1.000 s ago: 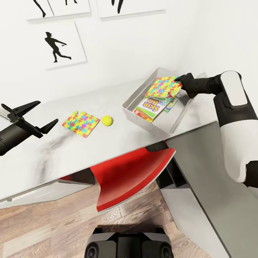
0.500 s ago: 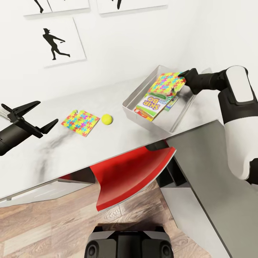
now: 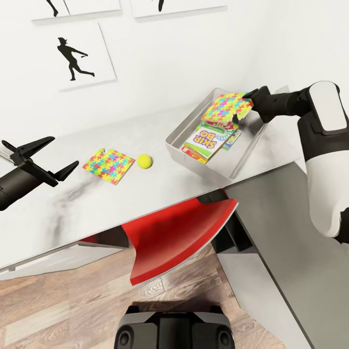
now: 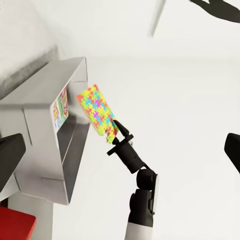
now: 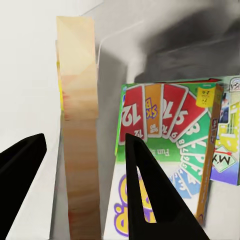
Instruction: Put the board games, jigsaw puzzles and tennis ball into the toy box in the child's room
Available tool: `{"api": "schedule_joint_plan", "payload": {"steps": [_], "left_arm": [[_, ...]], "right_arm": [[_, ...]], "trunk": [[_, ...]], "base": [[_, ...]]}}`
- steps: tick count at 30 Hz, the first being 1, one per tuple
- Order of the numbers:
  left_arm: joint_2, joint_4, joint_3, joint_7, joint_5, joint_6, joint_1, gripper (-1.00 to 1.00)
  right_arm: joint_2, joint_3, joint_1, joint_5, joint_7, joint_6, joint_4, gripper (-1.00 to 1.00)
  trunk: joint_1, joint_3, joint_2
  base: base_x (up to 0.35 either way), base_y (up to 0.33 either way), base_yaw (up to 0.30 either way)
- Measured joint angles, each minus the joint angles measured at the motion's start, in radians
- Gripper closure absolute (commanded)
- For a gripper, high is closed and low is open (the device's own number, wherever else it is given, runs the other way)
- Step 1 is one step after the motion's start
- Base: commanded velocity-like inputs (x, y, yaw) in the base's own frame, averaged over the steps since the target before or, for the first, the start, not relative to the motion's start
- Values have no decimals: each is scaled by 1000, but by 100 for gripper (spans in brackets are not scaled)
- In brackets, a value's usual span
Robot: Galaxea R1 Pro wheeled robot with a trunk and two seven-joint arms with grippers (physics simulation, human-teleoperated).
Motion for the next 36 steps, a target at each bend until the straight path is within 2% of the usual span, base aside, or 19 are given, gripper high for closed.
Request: {"api": "schedule_joint_plan", "payload": {"steps": [11,25,36], "left_arm": [[0,0,0,0,0,0,-1,-100],[0,0,0,0,0,0,-2,-100],[0,0,0,0,0,0,-2,-100]], "right_arm": [[2,0,-24,-2,8,2,46,100],[9,-1,-26,-3,10,1,58,100],[10,0,-25,-3,12,0,59,100]], "trunk": [[0,-14,0],[0,-35,0],[0,-40,0]], "base": [[0,0,0],[0,0,0],[0,0,0]]}}
